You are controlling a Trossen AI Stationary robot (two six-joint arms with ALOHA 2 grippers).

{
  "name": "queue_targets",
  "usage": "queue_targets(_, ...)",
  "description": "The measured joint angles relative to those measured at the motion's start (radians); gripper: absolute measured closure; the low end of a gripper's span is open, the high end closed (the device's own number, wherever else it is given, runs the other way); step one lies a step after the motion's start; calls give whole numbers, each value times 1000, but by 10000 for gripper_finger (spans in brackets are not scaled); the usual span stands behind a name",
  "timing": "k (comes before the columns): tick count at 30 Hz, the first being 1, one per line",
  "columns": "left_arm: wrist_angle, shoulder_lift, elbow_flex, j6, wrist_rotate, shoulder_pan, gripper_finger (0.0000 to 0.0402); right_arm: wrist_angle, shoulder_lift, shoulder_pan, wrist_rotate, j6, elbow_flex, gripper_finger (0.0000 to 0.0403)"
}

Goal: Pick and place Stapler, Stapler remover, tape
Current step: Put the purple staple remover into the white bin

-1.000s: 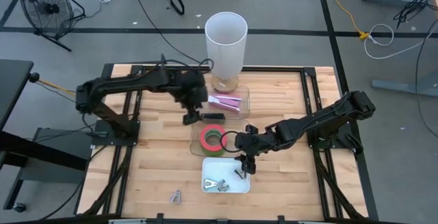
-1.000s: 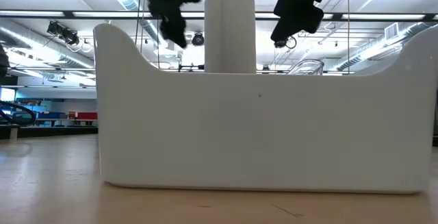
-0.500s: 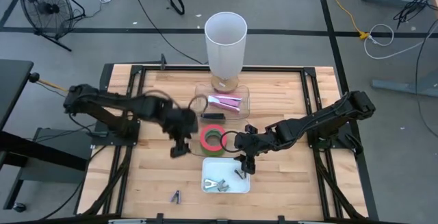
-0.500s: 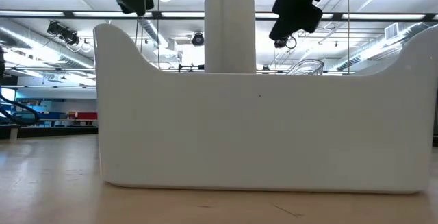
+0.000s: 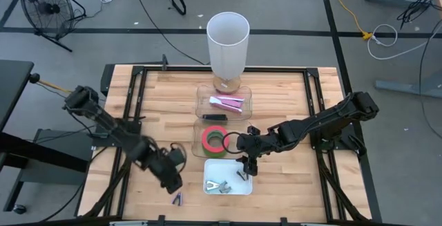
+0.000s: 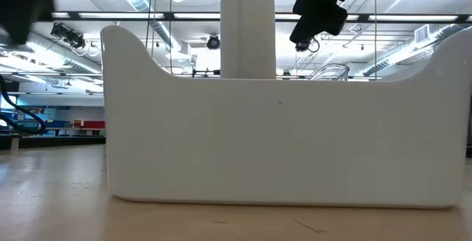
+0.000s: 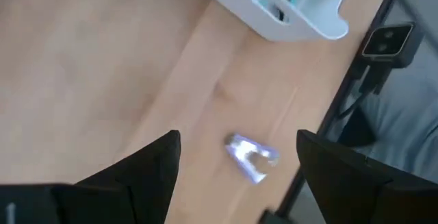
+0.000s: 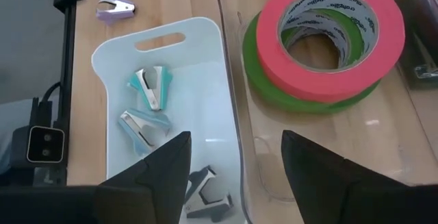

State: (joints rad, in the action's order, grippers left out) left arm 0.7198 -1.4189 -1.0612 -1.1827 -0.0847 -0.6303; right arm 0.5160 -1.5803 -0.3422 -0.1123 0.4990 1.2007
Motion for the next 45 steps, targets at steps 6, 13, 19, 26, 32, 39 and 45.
queue_targets(6, -175, -55, 93, -297, -61, -125, 111, -3, 0, 0, -2, -10, 0, 175)
queue_targets(13, -218, -170, 94, -513, -27, -178, 111, -5, 0, 0, -2, -10, 0, 175)
queue_targets(19, -361, -254, 94, -587, -7, -193, 111, -6, 0, 0, -3, 17, 0, 175)
queue_targets(26, -414, -331, 93, -645, 72, -195, 118, -7, 0, -13, -3, 47, 0, 175)
queue_targets(32, -421, -358, 90, -673, 93, -193, 138, -7, 0, -43, -11, 49, 0, 175)
queue_targets(39, -404, -360, 91, -671, 97, -194, 223, -7, 0, -69, -37, 50, 0, 175)
queue_targets(45, -396, -360, 91, -647, 112, -194, 311, -7, 0, -71, -37, 50, 0, 175)
